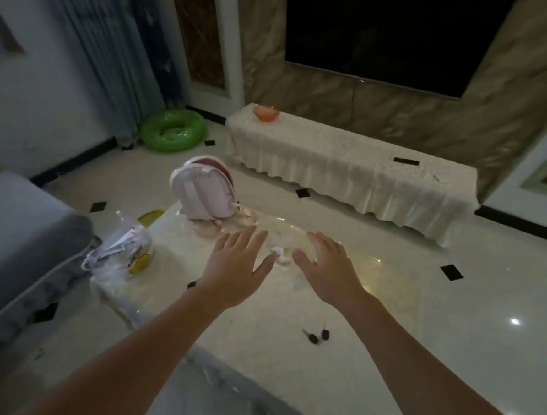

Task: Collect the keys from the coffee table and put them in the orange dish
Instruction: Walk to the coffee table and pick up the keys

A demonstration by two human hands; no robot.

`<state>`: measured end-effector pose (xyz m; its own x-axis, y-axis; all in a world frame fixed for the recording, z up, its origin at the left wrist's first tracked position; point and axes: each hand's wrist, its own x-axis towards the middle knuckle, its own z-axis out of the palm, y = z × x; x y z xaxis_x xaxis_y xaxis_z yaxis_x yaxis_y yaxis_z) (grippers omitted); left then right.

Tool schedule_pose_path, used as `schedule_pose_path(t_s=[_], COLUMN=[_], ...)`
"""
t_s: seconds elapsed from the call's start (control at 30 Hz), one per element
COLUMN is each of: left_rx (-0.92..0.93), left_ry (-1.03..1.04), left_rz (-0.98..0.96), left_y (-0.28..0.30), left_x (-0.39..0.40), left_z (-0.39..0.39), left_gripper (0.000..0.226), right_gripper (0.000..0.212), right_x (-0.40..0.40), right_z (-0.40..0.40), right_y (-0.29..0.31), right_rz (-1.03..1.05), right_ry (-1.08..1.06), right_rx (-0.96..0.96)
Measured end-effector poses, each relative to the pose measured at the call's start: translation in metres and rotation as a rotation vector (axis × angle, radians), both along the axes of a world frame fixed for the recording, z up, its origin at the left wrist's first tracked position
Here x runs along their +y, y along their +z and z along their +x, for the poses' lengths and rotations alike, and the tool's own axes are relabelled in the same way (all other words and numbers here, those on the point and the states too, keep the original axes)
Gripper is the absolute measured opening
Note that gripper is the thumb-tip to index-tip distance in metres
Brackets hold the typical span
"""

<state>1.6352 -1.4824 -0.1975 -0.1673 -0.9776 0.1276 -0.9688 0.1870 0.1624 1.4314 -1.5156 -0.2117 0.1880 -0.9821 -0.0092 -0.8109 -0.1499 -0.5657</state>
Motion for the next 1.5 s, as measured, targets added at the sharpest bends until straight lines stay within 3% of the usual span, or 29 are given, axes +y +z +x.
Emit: schedule_pose_path(t_s=[0.43,0.77,1.03,1.3,1.5], left_rx=[-0.010,0.049,0.029,0.028,-0.041], left_ry=[0.034,-0.124,-0.223,-0.232,-0.315], left_rz=[0.092,0.166,0.325,0.421,0.520], left_y=[-0.028,-0.068,-0.124,-0.185,-0.279], left_x=[-0.026,-0.081,-0.089,-0.093,-0.085], left_z=[0.051,0.109,0.103,0.071,0.045], left_gripper=[0.064,0.069,0.069,0.066,0.067], right_gripper=[0.068,0.064,0.066,0.065,0.066], right_x=[-0.035,-0.049,-0.034,-0.038,-0.031], right_z=[0.051,0.099,0.095,0.071,0.057], right_y=[-0.020,-0.047,-0.086,-0.168,-0.273], right_rz=[0.060,0.122,0.265,0.396,0.441], right_ry=[0.033,-0.163,-0.271,-0.301,-0.311], right_rx=[0.010,0.053,0.128,0.106,0.110])
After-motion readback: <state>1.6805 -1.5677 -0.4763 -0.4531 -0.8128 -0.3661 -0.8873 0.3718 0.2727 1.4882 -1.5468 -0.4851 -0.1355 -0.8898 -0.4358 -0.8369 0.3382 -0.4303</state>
